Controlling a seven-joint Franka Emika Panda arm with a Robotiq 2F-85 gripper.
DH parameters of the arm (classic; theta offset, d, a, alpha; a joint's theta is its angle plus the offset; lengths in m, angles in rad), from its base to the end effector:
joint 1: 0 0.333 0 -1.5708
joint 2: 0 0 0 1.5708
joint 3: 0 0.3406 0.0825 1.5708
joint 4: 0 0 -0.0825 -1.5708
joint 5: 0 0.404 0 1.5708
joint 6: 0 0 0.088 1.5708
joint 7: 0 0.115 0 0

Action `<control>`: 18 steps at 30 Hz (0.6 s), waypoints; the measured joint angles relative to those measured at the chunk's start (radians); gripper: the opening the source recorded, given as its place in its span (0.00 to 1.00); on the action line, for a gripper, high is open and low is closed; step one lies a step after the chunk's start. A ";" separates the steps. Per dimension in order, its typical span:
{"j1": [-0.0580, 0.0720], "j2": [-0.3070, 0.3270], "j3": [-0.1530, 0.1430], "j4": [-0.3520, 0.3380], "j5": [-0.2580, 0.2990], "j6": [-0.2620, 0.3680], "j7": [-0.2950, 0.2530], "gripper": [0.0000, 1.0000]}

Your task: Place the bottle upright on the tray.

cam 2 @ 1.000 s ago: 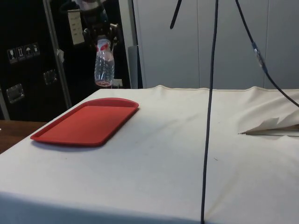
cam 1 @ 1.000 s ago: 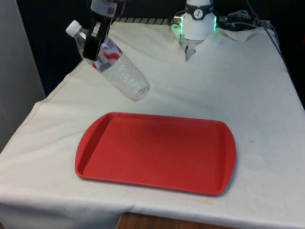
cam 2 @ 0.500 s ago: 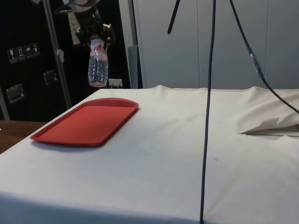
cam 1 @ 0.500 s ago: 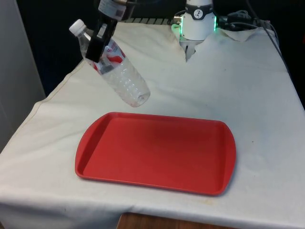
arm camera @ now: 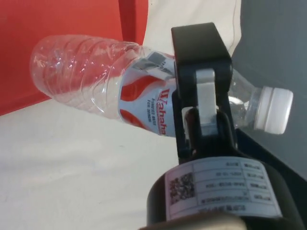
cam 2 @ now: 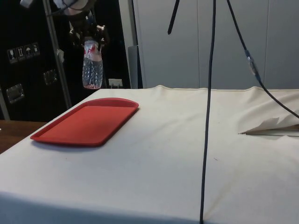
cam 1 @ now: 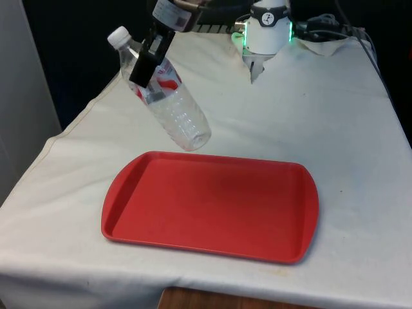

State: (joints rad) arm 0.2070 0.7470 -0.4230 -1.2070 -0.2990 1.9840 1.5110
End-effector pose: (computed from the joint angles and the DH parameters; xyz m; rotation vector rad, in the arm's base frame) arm 0.7831 -0.0951 0.3830 1.9732 -1.8371 0.5625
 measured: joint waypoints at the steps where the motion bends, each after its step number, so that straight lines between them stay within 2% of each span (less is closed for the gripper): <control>1: 0.001 0.004 0.007 0.001 -0.015 0.000 0.016 0.07; 18: 0.014 0.051 0.056 0.006 -0.139 0.001 0.154 0.07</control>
State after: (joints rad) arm 0.2210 0.7980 -0.3670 -1.2010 -0.4380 1.9850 1.6650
